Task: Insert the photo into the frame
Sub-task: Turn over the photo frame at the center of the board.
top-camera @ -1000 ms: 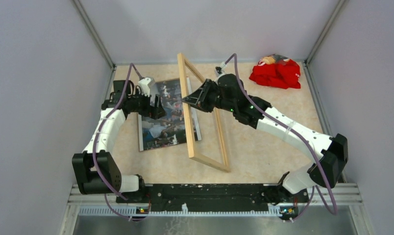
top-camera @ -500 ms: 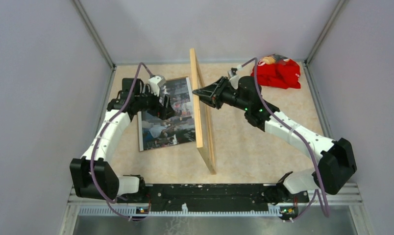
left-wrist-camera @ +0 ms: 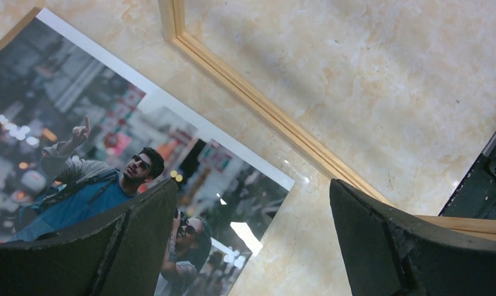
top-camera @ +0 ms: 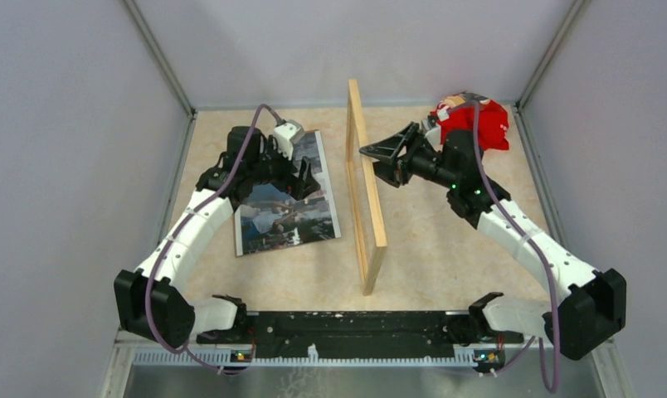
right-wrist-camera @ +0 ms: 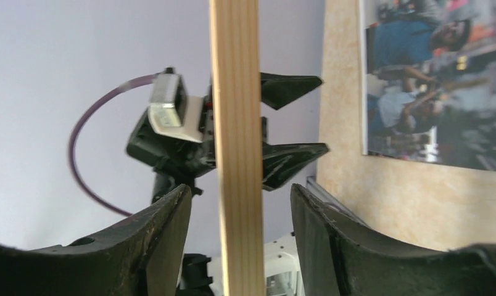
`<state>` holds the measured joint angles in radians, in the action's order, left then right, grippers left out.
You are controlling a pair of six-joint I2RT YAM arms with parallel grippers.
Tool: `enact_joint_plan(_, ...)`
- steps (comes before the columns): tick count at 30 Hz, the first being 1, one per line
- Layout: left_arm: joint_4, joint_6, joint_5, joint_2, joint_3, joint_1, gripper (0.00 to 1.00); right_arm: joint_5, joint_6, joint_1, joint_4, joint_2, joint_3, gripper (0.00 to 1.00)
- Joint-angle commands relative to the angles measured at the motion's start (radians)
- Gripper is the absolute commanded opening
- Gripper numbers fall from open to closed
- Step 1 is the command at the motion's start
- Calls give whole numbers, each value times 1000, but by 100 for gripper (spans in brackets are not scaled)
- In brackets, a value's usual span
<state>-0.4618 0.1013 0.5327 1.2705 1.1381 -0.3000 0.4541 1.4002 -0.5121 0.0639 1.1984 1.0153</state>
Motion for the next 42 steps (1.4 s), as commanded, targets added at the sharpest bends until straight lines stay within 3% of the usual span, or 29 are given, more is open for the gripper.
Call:
enact_joint_plan(1, 60, -34, -53, 25, 71, -47, 99, 56, -152, 54, -222, -47, 75, 61)
enact_joint_plan(8, 72, -39, -106, 47, 58, -86, 99, 2, -382, 112, -546, -57, 222, 66)
enact_joint_plan(17, 84, -36, -134, 34, 23, -96, 99, -225, -679, 118, -914, -27, 422, 65)
enact_joint_plan(27, 86, -35, -137, 11, -1, -96, 99, -359, -790, 118, -993, -22, 354, 62)
enact_joint_plan(34, 88, -31, -152, 3, -17, -96, 99, -519, -921, 118, -1008, -23, 302, 52)
enact_joint_plan(42, 83, -17, -169, 1, -22, -96, 99, -569, -914, 118, -922, -32, 122, 37)
